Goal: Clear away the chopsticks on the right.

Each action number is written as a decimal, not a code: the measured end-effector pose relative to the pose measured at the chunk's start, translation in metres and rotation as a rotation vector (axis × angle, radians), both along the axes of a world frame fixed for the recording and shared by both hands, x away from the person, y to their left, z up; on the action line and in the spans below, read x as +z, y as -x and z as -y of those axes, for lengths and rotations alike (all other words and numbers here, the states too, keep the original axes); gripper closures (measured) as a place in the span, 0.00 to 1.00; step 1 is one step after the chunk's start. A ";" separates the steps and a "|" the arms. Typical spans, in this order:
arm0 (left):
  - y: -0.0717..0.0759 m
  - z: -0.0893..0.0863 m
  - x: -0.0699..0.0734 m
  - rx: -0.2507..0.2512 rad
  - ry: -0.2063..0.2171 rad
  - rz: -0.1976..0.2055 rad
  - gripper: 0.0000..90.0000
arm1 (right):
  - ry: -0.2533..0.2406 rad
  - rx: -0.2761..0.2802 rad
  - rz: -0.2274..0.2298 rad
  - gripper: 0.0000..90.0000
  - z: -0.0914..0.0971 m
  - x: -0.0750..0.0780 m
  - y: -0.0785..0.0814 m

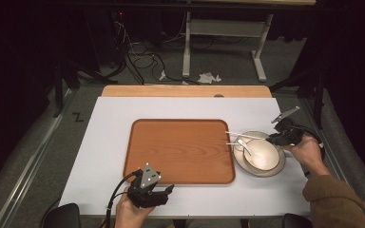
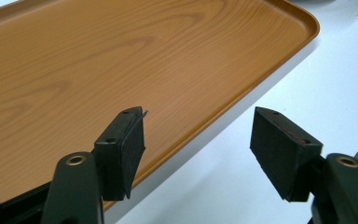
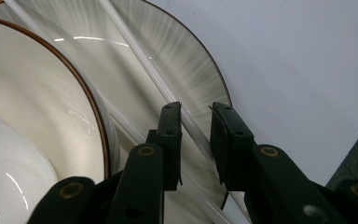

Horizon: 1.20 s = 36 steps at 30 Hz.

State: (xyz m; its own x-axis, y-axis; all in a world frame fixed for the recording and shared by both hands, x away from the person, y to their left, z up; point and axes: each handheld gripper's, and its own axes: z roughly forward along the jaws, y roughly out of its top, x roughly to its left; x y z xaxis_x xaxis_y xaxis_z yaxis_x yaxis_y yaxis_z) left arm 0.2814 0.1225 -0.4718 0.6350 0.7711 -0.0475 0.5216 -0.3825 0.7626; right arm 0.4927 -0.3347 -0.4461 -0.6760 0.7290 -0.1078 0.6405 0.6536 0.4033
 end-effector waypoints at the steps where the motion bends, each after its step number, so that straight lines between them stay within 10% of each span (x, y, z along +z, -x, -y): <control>1: 0.000 0.000 0.000 0.001 -0.001 0.000 0.39 | -0.001 0.002 -0.008 0.83 -0.001 0.000 0.000; 36: -0.002 -0.001 -0.001 -0.011 0.041 -0.029 0.39 | 0.059 0.074 0.047 0.95 -0.007 -0.001 0.003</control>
State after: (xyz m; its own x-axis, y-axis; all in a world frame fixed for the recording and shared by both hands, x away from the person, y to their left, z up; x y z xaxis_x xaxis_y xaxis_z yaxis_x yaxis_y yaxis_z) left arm 0.2829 0.1231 -0.4723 0.6411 0.7612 -0.0977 0.5397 -0.3567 0.7625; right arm 0.4896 -0.3275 -0.4471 -0.7212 0.6684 -0.1819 0.5707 0.7221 0.3909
